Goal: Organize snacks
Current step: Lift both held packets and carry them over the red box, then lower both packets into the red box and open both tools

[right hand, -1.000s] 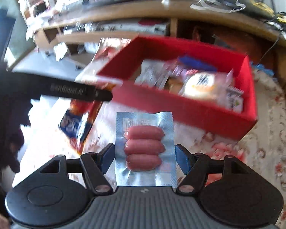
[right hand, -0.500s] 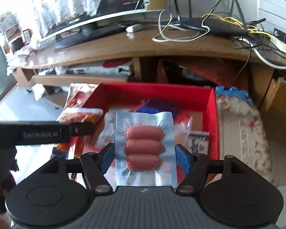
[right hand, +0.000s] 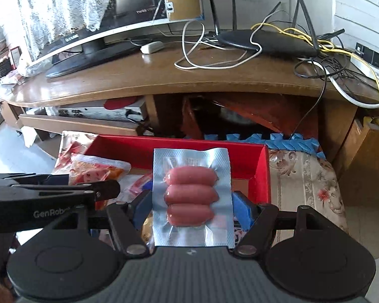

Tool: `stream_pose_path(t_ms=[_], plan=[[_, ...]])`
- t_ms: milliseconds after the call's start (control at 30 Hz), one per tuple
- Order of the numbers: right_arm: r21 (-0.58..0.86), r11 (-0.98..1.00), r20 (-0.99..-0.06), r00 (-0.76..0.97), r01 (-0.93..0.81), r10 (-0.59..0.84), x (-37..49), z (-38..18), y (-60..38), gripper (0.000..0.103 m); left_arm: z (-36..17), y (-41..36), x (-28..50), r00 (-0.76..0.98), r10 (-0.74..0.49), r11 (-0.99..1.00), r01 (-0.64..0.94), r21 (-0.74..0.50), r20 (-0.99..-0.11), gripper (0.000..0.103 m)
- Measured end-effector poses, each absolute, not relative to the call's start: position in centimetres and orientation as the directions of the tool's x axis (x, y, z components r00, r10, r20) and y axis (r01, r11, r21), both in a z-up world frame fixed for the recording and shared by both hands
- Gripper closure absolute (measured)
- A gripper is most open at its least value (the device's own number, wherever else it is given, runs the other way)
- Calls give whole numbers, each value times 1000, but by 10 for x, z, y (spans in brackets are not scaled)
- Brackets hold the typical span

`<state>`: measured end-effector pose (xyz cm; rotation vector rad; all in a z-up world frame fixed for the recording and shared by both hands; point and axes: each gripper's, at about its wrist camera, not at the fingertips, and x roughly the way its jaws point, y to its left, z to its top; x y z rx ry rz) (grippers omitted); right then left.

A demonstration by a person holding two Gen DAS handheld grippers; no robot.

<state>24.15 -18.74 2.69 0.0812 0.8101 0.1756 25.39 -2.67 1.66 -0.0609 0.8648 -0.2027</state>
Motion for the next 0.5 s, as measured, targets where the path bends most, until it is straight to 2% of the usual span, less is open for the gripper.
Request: stream_pose_path(t_ms=[267, 500], plan=[[123, 986, -729, 664, -115, 168, 255, 15, -188, 30, 9, -30, 264, 627, -181, 983, 142, -118, -757, 39], [127, 988, -743, 651, -91, 156, 259, 8, -193, 29, 7, -32, 263, 634, -159, 986, 140, -90, -757, 34]])
